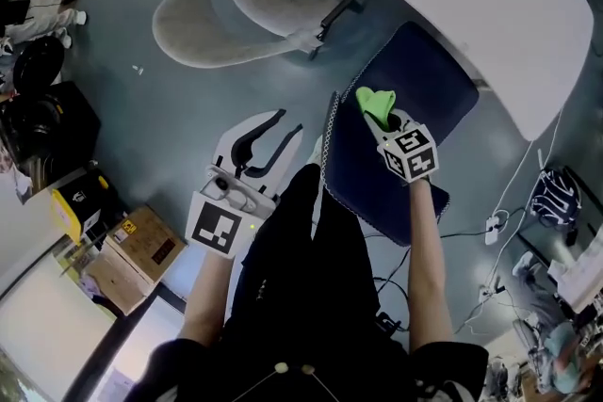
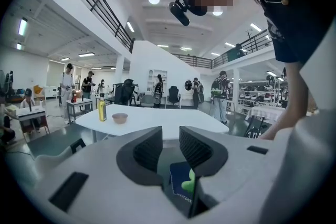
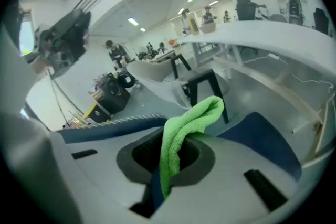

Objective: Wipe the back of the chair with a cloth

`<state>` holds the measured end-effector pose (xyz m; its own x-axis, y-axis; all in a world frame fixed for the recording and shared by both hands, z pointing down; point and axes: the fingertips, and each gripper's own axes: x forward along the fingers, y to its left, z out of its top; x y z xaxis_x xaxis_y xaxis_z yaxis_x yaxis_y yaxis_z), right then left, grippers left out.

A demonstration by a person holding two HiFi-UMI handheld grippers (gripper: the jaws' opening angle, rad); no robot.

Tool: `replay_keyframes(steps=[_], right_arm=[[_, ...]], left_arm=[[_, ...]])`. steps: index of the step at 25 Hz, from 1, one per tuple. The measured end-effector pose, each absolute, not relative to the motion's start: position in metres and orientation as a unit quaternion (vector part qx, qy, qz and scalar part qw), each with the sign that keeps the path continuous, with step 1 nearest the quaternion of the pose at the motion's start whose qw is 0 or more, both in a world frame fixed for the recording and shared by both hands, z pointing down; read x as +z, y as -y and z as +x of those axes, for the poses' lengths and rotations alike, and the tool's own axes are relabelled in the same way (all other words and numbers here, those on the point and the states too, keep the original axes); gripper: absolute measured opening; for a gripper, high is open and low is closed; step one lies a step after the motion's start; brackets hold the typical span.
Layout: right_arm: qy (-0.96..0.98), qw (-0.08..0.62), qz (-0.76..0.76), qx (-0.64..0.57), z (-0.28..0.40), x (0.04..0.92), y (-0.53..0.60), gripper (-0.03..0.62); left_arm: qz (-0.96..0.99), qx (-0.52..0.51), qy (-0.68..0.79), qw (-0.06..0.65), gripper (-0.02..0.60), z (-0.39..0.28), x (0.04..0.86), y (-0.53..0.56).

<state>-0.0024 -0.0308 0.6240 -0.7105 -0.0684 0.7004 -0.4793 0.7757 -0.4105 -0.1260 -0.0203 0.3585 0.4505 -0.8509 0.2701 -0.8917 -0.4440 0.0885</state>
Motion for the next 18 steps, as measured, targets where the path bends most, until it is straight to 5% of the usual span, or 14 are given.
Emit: replay_keyframes(steps=[8, 18], right_arm=[[0.770, 0.474, 0.170, 0.391, 0.015, 0.790, 0.002, 0.020], [0.741, 0.466, 0.166, 0.455, 0.019, 0.819, -0.011, 0.020]], left_arm=[[0.814, 0.124, 0.553, 0.127, 0.103, -0.161, 0.382, -0.006], [0.793, 0.135, 0.579, 0.136, 0.103, -0.181, 0.393, -0.032]])
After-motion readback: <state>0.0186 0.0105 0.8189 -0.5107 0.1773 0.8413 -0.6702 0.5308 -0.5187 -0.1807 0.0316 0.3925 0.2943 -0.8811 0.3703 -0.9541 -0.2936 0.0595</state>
